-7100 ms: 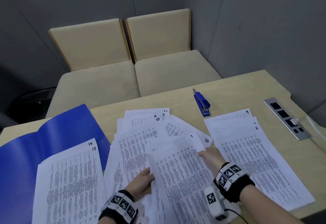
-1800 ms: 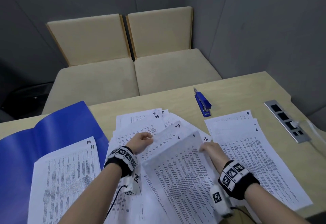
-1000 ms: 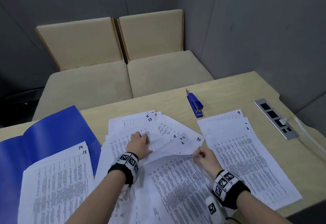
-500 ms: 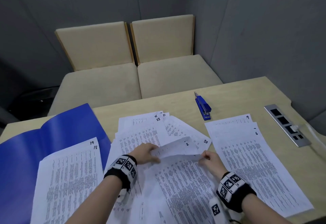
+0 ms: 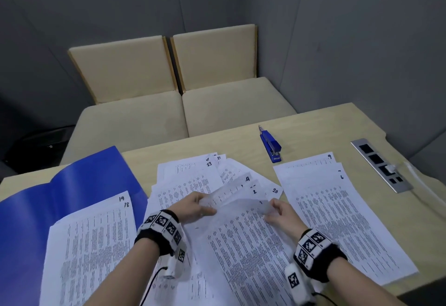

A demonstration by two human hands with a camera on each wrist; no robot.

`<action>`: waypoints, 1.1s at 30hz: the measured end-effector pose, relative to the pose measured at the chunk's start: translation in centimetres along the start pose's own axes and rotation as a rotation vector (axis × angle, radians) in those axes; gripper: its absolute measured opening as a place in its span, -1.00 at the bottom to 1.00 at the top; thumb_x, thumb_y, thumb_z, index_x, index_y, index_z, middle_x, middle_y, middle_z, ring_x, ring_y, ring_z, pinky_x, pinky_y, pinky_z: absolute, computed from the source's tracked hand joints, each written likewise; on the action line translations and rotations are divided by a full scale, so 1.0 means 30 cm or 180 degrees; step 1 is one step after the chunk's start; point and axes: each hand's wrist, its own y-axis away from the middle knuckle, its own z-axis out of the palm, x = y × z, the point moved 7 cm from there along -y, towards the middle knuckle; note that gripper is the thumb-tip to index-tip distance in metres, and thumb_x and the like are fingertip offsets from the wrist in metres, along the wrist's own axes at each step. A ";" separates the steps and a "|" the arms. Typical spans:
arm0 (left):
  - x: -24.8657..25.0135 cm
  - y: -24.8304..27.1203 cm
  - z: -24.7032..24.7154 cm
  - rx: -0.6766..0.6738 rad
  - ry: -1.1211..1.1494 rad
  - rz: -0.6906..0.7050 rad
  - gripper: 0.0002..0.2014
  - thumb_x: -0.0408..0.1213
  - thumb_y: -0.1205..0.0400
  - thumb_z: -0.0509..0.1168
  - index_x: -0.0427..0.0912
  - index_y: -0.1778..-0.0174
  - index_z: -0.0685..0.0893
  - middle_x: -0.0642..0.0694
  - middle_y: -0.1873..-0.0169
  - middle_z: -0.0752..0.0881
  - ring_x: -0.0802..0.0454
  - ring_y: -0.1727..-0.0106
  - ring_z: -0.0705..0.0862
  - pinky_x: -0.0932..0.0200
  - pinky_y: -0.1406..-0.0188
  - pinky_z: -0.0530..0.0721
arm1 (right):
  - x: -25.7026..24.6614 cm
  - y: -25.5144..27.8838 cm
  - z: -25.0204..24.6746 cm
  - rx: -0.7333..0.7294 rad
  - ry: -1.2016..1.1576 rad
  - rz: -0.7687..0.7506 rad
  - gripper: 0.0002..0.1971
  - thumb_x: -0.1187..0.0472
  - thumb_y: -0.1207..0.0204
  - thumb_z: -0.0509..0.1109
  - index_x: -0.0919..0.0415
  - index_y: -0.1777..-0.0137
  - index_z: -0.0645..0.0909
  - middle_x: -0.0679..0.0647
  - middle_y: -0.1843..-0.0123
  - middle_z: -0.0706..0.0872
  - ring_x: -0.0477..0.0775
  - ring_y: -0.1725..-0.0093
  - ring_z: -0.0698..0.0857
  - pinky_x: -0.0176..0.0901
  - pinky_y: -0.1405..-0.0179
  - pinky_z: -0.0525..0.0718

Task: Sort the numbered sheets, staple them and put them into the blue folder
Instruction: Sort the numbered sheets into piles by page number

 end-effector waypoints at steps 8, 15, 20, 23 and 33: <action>0.005 -0.034 0.066 0.0021 -0.1133 -0.0354 -0.70 -0.16 -0.44 0.52 -0.01 -0.07 0.69 0.08 0.02 0.78 0.08 -0.04 0.74 -0.10 -0.35 0.60 | 0.050 -0.012 0.000 0.0034 -0.0078 0.0350 -0.25 0.40 -0.36 0.49 0.04 -0.46 0.20 0.04 -0.44 0.36 0.11 -0.40 0.43 -0.01 -0.31 0.54; 0.073 -0.057 0.013 0.0731 -0.0715 0.0028 -0.29 0.57 -0.28 0.21 0.03 -0.04 0.67 0.03 0.08 0.77 0.09 0.13 0.71 0.08 0.01 0.67 | -0.026 -0.008 -0.135 0.0000 0.0278 0.0629 -0.56 0.54 -0.45 0.29 0.24 -0.32 0.49 0.18 -0.28 0.65 0.20 -0.31 0.61 0.17 -0.42 0.51; 0.080 -0.087 -0.045 0.1457 -0.0422 0.0178 -0.47 0.26 -0.60 0.14 -0.16 -0.10 0.64 -0.12 0.08 0.78 0.01 0.13 0.73 0.04 0.01 0.67 | -0.042 0.002 -0.513 0.0586 0.0709 0.0954 -0.65 0.51 -0.47 0.31 0.26 -0.23 0.56 0.18 -0.19 0.69 0.25 -0.23 0.63 0.24 -0.37 0.53; 0.101 -0.126 0.023 0.1421 -0.1659 0.0350 -0.68 0.04 -0.69 0.17 -0.10 -0.17 0.62 -0.04 -0.02 0.73 0.02 -0.01 0.69 0.04 -0.06 0.67 | 0.055 0.029 -0.700 0.0681 0.1551 0.1458 -0.71 0.42 -0.49 0.35 0.35 -0.22 0.54 0.23 -0.21 0.67 0.21 -0.20 0.62 0.10 -0.30 0.55; 0.300 -0.383 0.737 -0.0183 -0.3226 0.1194 -0.35 0.00 -0.74 -0.02 -0.12 -0.68 -0.11 -0.10 -0.69 -0.07 -0.09 -0.70 -0.09 -0.09 -0.68 -0.06 | 0.195 0.115 -0.855 0.0808 0.2231 0.2191 -0.91 0.53 -0.48 0.19 0.39 0.16 0.48 0.18 0.17 0.59 0.14 -0.01 0.55 -0.21 0.22 0.42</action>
